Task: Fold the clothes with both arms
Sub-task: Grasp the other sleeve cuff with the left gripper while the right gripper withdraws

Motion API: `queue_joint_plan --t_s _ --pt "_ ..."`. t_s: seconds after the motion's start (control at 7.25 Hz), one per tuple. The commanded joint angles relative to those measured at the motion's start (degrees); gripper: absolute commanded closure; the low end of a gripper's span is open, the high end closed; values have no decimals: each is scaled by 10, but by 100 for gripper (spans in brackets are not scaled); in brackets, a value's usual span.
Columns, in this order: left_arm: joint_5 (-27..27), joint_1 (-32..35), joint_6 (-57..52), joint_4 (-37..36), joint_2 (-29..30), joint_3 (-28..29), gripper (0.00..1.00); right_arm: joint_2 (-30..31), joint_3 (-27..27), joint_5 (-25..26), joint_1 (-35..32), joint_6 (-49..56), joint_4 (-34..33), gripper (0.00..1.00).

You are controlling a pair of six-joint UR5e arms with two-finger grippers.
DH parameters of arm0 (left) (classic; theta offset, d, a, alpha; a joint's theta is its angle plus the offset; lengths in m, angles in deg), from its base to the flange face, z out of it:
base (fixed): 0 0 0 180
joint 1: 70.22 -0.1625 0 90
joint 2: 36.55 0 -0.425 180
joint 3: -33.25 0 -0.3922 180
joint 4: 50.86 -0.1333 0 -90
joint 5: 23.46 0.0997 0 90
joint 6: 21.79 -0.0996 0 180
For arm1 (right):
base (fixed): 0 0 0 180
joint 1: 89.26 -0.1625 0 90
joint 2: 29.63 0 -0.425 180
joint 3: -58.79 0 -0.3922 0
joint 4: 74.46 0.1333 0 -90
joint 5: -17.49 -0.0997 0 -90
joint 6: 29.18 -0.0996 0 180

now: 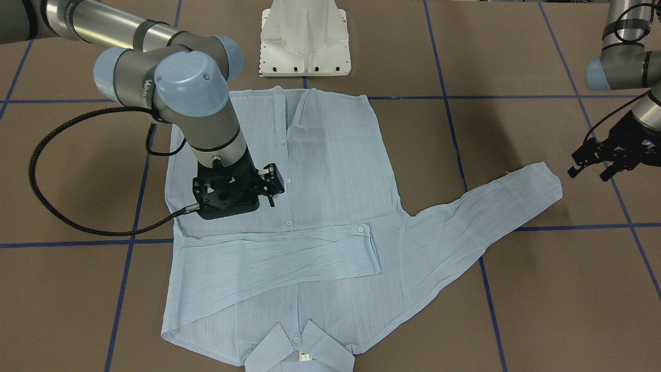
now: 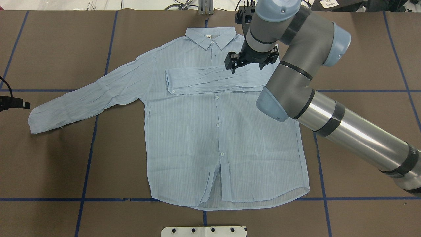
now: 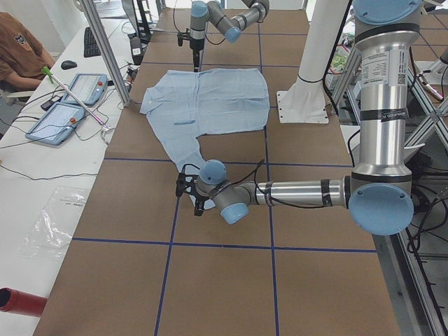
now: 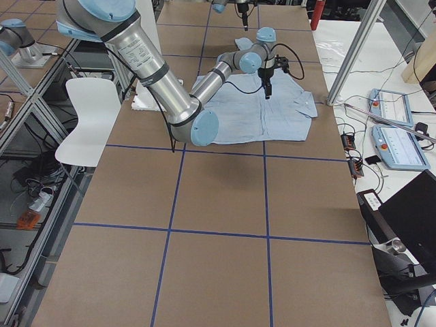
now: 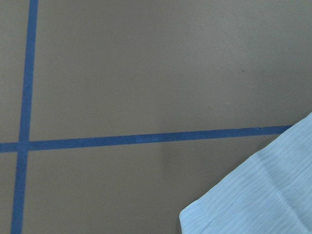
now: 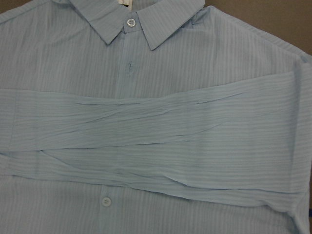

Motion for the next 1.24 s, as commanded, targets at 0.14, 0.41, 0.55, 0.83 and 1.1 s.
queue_joint_plan --t_s 0.14,0.41,0.55,0.83,1.1 --pt "52 -50 44 12 3 5 10 30 23 -18 -17 40 -17 0" --pt "71 -51 41 7 2 6 17 34 23 -18 -17 40 -17 0" --pt "72 -56 41 7 1 6 19 34 23 -18 -17 40 -17 0" --pt "78 -75 40 5 -2 7 24 37 23 -17 -17 39 -15 0" --pt "80 -78 39 0 -3 6 30 38 24 -17 -17 39 -15 0"
